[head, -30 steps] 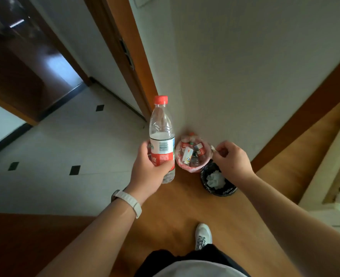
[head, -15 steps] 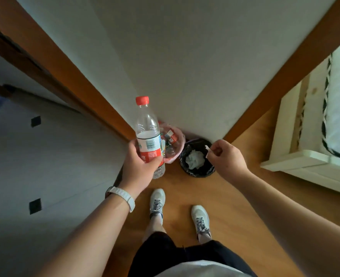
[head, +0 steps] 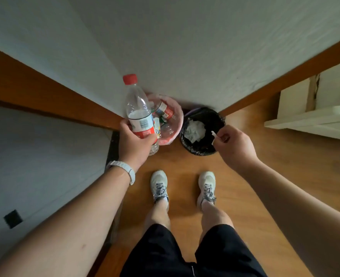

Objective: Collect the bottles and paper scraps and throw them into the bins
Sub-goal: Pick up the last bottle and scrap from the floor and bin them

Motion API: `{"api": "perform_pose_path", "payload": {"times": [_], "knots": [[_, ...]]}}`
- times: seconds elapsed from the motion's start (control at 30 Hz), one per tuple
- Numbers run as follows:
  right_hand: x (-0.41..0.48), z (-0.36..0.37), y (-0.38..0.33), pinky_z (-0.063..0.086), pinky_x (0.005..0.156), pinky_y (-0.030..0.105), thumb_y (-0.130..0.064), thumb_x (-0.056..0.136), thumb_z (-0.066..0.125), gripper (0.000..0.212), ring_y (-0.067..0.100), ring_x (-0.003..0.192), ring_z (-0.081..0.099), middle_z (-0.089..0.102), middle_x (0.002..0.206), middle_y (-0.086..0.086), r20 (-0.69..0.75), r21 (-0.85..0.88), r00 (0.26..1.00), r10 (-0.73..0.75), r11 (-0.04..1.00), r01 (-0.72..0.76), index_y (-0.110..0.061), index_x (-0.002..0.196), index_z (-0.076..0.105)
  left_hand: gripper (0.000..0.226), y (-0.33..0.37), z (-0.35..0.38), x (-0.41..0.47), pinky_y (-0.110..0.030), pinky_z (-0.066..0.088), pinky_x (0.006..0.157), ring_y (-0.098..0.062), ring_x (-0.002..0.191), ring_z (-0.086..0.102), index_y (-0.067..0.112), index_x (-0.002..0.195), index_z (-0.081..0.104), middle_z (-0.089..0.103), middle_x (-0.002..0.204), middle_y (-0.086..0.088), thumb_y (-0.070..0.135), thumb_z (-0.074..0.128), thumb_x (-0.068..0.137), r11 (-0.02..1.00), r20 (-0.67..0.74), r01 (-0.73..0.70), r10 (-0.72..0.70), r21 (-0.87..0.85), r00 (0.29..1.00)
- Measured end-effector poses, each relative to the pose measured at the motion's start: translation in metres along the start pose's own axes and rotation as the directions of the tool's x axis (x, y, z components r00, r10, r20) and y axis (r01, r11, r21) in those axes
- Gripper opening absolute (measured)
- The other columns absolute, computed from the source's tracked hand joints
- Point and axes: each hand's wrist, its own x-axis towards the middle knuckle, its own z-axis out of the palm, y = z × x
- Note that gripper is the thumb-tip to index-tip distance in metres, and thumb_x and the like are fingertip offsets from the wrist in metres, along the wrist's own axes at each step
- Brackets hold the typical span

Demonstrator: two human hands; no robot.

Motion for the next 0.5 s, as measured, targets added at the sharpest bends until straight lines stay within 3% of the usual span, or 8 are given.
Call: {"api": "perform_pose_path", "payload": {"times": [0.17, 0.33, 0.5], "knots": [[0.054, 0.063, 0.047, 0.041, 0.062, 0.028, -0.021, 0.083, 0.061, 0.009, 0.019, 0.076, 0.058, 0.062, 0.081, -0.006, 0.037, -0.03, 0.998, 0.051, 0.998, -0.05, -0.02, 0.092, 0.064, 0.075, -0.043, 0.054, 0.066, -0.013, 0.051, 0.071, -0.006, 0.103, 0.061, 0.026, 0.131, 0.038, 0.058, 0.121, 0.008, 0.023, 0.084, 0.072, 1.0, 0.042, 0.002, -0.003, 0.021, 0.999], [0.124, 0.125, 0.103, 0.036, 0.054, 0.022, -0.021, 0.085, 0.06, 0.009, 0.015, 0.072, 0.056, 0.064, 0.084, -0.004, 0.075, -0.053, 0.996, 0.047, 0.998, -0.043, -0.022, 0.094, 0.062, 0.077, -0.094, 0.132, 0.125, -0.028, 0.051, 0.086, 0.0, 0.095, 0.055, 0.033, 0.128, 0.033, 0.053, 0.114, 0.014, 0.031, 0.084, 0.07, 0.999, 0.053, -0.008, 0.005, 0.047, 0.999], [0.181, 0.176, 0.158, 0.039, 0.06, 0.026, -0.023, 0.087, 0.059, 0.012, 0.02, 0.078, 0.059, 0.065, 0.091, 0.001, 0.088, -0.096, 0.996, 0.032, 0.995, -0.023, -0.019, 0.098, 0.062, 0.079, -0.128, 0.204, 0.176, -0.021, 0.041, 0.087, -0.006, 0.101, 0.052, 0.023, 0.135, 0.032, 0.049, 0.114, 0.013, 0.025, 0.082, 0.075, 0.998, 0.018, -0.042, 0.041, 0.042, 0.999]]}}
